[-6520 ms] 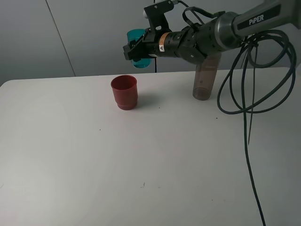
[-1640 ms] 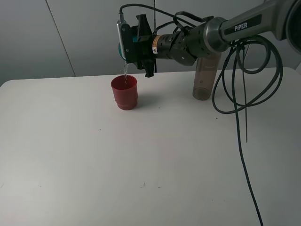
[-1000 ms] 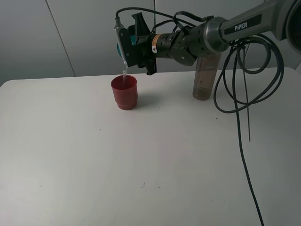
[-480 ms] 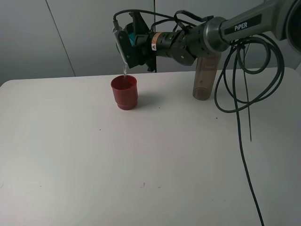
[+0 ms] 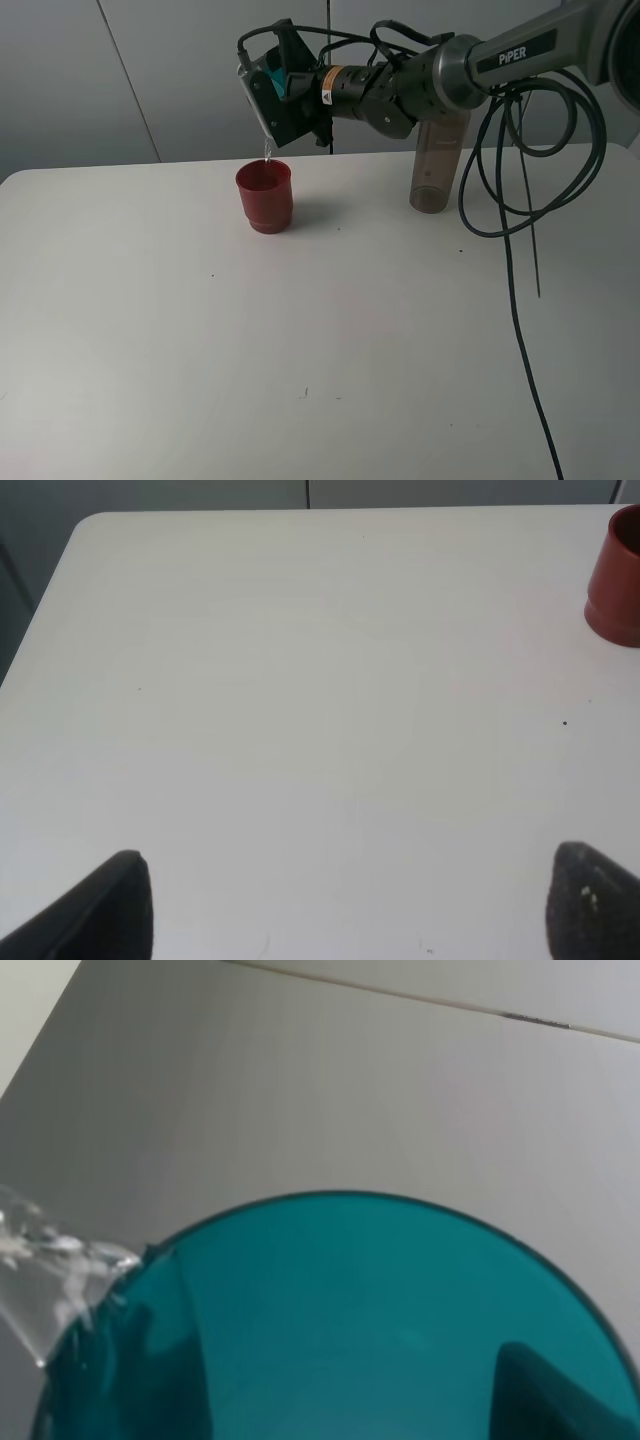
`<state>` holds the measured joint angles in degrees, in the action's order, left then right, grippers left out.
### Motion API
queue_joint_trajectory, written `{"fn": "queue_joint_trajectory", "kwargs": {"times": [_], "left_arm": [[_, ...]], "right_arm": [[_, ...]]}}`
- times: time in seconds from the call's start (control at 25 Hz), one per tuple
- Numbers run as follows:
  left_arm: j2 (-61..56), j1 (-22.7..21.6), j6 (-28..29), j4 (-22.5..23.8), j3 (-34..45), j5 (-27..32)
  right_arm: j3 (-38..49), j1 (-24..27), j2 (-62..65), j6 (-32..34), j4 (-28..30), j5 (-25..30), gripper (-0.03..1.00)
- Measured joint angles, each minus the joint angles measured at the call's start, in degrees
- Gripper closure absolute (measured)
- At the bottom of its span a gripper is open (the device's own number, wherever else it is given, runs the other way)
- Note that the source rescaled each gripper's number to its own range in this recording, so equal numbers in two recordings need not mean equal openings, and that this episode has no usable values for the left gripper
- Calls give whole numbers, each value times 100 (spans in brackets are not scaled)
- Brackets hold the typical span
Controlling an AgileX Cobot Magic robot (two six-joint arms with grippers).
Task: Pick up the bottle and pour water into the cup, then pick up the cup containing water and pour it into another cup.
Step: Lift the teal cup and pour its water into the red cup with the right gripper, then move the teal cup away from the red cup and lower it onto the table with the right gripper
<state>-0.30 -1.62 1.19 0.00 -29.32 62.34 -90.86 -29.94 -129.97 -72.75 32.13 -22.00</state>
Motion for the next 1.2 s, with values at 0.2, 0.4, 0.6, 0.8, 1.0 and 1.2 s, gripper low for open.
{"fn": "queue_joint_trajectory", "kwargs": {"times": [0.2, 0.4, 0.6, 0.8, 1.0, 1.2], "left_arm": [[0, 0, 0, 0, 0, 0], [0, 0, 0, 0, 0, 0], [0, 0, 0, 0, 0, 0], [0, 0, 0, 0, 0, 0], [0, 0, 0, 0, 0, 0], [0, 0, 0, 0, 0, 0]], "right_arm": [[0, 0, 0, -11, 0, -12, 89], [-2, 0, 0, -11, 0, -22, 89], [-2, 0, 0, -11, 0, -22, 89], [-2, -43, 0, 647, 0, 88, 89], [-2, -105, 0, 2016, 0, 163, 89], [-2, -141, 0, 3433, 0, 175, 89]]}}
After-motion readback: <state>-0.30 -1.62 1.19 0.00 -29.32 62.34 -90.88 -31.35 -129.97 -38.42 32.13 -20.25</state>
